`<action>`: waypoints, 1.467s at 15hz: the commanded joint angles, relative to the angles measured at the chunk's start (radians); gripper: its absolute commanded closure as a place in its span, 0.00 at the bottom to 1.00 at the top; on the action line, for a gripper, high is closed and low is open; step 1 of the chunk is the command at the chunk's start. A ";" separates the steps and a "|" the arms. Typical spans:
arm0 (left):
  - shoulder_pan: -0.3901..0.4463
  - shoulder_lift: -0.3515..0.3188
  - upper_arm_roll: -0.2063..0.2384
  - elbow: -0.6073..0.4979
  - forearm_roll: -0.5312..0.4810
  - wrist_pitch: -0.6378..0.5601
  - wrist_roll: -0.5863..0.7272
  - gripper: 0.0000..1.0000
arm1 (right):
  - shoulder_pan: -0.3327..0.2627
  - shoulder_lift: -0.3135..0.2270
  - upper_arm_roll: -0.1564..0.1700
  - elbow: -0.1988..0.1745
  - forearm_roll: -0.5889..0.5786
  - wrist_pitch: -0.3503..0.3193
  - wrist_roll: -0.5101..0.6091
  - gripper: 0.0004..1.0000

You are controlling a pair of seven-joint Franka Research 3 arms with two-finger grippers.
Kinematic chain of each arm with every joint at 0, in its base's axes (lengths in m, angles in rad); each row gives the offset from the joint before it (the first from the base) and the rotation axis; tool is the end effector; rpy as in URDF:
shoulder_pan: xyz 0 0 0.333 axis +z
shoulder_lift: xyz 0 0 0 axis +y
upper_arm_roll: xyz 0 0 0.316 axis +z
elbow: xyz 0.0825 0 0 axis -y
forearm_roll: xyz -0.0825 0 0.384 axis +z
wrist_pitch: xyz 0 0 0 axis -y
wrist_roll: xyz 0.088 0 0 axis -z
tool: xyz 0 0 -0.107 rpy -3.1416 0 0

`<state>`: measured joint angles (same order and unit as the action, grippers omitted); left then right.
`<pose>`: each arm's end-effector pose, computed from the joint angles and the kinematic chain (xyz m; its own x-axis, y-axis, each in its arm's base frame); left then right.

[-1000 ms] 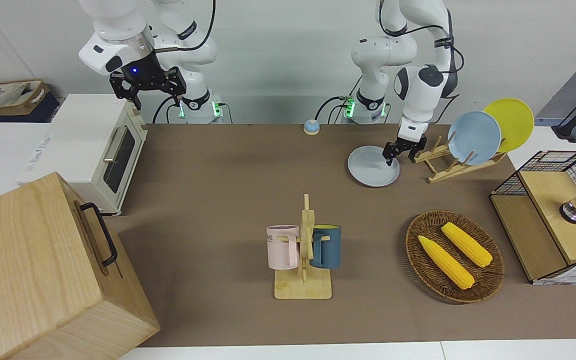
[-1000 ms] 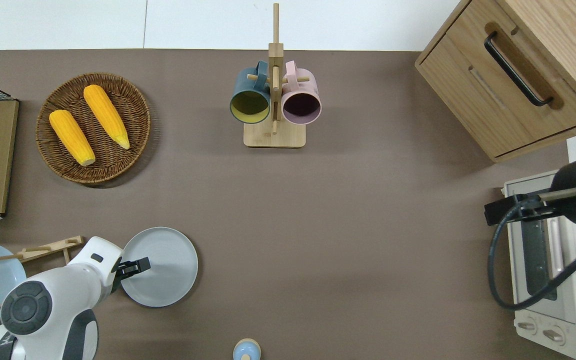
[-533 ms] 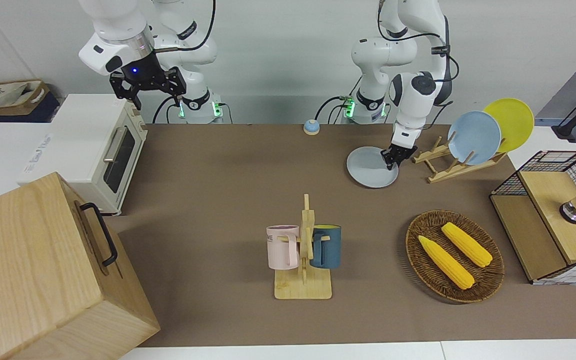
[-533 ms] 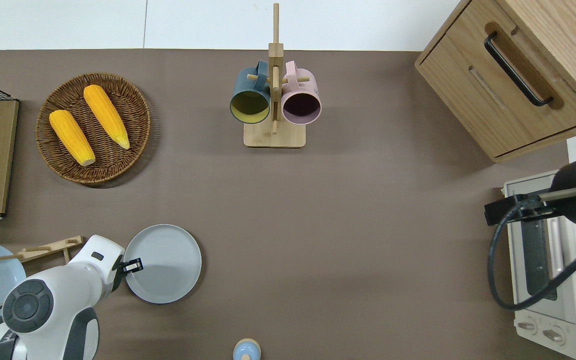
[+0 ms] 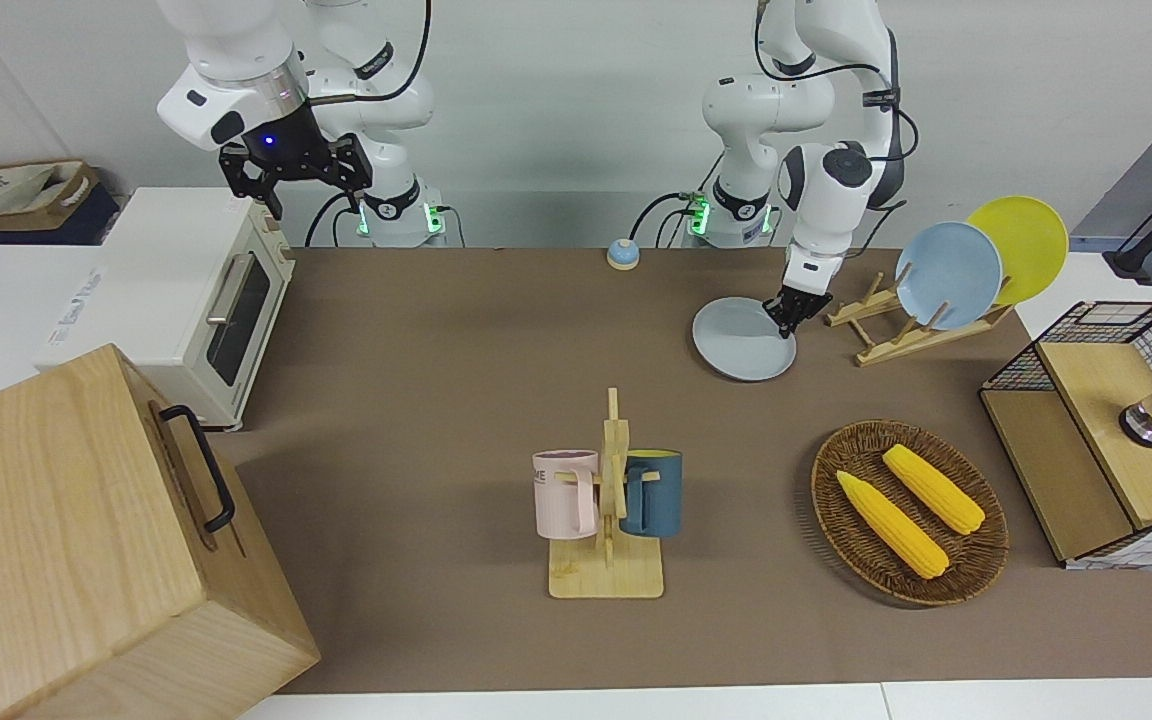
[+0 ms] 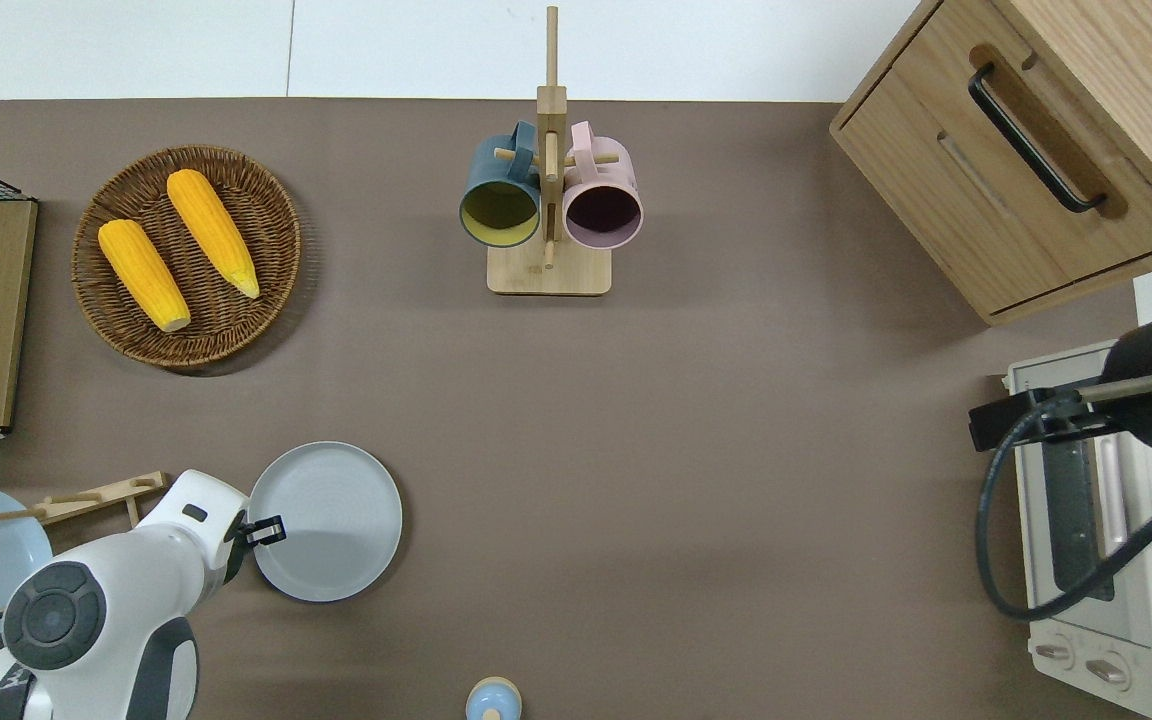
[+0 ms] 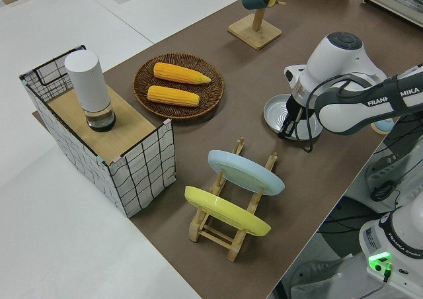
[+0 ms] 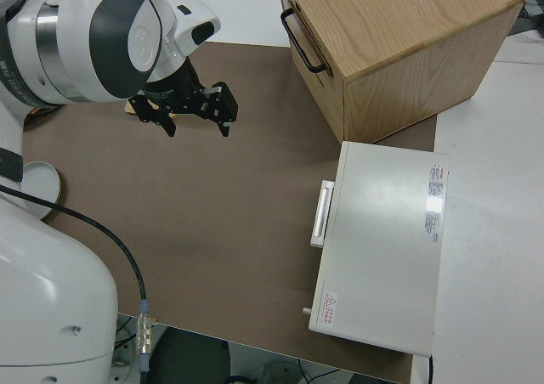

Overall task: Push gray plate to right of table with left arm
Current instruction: 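Lower the left gripper onto the gray plate's rim, then push the gray plate with the left gripper toward the toaster oven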

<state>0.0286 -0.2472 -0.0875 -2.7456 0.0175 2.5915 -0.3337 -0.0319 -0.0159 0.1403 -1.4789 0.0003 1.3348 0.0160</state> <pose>0.3959 -0.0220 0.3031 0.9613 0.2578 0.0970 0.2590 -0.9659 -0.0001 0.5209 0.0574 0.6562 0.9876 0.0911 -0.1280 0.0924 -0.9957 0.0040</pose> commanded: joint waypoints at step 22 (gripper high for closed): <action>-0.099 0.242 -0.523 0.260 0.018 -0.045 -0.886 1.00 | -0.019 -0.002 0.016 0.009 0.004 -0.016 0.013 0.02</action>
<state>-0.0272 -0.0748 -0.5976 -2.5474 0.0191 2.5860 -1.1380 -0.0319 -0.0159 0.1403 -1.4789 0.0003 1.3348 0.0160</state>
